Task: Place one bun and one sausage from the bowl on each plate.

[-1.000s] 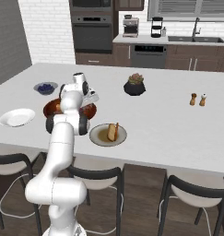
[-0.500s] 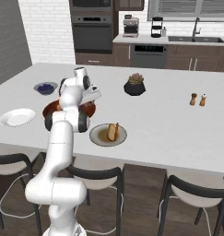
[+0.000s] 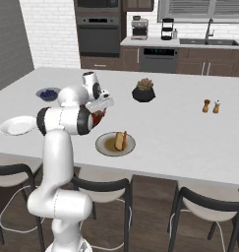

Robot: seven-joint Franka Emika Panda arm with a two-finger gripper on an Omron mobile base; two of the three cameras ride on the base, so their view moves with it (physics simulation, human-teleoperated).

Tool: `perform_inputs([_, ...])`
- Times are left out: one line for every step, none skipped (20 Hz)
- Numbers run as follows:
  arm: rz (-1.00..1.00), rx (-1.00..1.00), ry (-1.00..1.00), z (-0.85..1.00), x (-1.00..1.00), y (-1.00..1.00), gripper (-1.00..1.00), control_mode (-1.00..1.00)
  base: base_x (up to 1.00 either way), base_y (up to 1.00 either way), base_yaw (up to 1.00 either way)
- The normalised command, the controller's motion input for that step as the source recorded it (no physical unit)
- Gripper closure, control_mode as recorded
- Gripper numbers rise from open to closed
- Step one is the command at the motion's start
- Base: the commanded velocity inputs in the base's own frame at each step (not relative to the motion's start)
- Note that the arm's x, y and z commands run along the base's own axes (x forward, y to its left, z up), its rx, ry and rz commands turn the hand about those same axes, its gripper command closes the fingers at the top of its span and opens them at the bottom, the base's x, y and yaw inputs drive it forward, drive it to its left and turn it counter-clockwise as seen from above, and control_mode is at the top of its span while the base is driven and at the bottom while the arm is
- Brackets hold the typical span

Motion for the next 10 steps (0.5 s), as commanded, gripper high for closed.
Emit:
perform_inputs([-0.32, 0.17, -0.20, 0.00, -1.00, -0.10, 1.00, -1.00, 0.00, 0.00, 0.00])
perform_inputs([-0.34, 0.17, -0.23, 0.00, -1.00, -0.05, 1.00, -1.00, 0.00, 0.00, 0.00])
perform_inputs([-0.33, 0.18, -0.27, -0.02, -1.00, -0.13, 1.00, -1.00, 0.00, 0.00, 0.00])
perform_inputs([-0.33, 0.15, -0.31, -0.14, -1.00, -0.16, 1.00, -1.00, 0.00, 0.00, 0.00])
perform_inputs([-0.30, 0.12, -0.35, 0.00, -1.00, -0.36, 1.00, -1.00, 0.00, 0.00, 0.00])
perform_inputs([-0.28, 0.10, -0.31, 0.00, -0.98, -0.37, 1.00, -1.00, 0.00, 0.00, 0.00])
perform_inputs([-0.30, 0.12, -0.19, 0.01, -0.54, -0.47, 1.00, -1.00, 0.00, 0.00, 0.00])
perform_inputs([-0.27, 0.08, -0.13, 0.06, -0.35, -0.42, 1.00, -1.00, 0.00, 0.00, 0.00])
perform_inputs([-0.22, 0.10, -0.07, 0.16, -0.24, -0.54, 1.00, -1.00, 0.00, 0.00, 0.00])
perform_inputs([-0.26, 0.03, -0.07, 0.00, -0.33, -0.21, 1.00, -1.00, 0.00, 0.00, 0.00])
